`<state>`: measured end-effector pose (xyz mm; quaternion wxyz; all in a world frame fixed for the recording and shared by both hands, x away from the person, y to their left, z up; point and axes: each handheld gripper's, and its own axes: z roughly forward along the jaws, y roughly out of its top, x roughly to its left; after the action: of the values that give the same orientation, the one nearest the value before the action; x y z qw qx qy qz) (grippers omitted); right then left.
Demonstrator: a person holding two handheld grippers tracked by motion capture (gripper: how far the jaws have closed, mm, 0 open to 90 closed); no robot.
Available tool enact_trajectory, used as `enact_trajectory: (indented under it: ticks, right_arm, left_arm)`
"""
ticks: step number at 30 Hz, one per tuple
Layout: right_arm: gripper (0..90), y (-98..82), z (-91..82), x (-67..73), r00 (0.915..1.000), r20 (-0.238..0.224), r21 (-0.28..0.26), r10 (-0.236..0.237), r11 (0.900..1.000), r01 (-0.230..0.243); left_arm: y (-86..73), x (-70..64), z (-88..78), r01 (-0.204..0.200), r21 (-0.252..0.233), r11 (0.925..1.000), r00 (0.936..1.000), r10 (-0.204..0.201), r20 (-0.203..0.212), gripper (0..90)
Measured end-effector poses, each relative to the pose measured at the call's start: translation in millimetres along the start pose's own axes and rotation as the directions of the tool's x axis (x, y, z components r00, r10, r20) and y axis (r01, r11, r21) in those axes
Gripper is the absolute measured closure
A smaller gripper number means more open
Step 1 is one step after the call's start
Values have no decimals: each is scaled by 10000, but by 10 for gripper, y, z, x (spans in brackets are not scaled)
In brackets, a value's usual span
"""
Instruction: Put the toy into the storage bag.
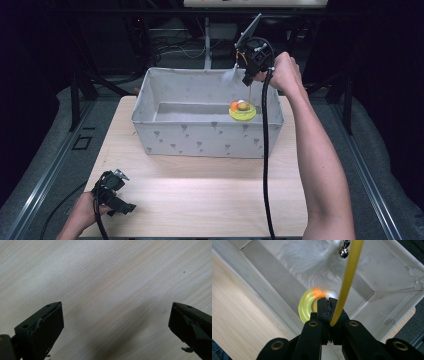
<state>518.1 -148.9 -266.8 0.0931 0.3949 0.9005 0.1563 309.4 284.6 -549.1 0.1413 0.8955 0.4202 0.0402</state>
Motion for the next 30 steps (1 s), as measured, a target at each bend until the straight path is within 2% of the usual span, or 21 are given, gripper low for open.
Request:
enact_trajectory:
  ticks: [13, 24, 30]
  right_arm:
    - [884, -84, 184, -68, 9999, 11, 303, 106, 9995, -106]
    - [884, -259, 415, -144, 9994, -153, 477, 310, 9984, -302]
    - [883, -399, 606, -202, 9984, -311, 705, 479, 9965, -456]
  left_arm:
    - [-3, -6, -3, 15, -23, 10000, 10000, -16, -35, 2]
    - [0, -9, 0, -26, 1, 10000, 10000, 26, -25, 2]
    - [2, -9, 2, -29, 30, 10000, 10000, 29, -31, 2]
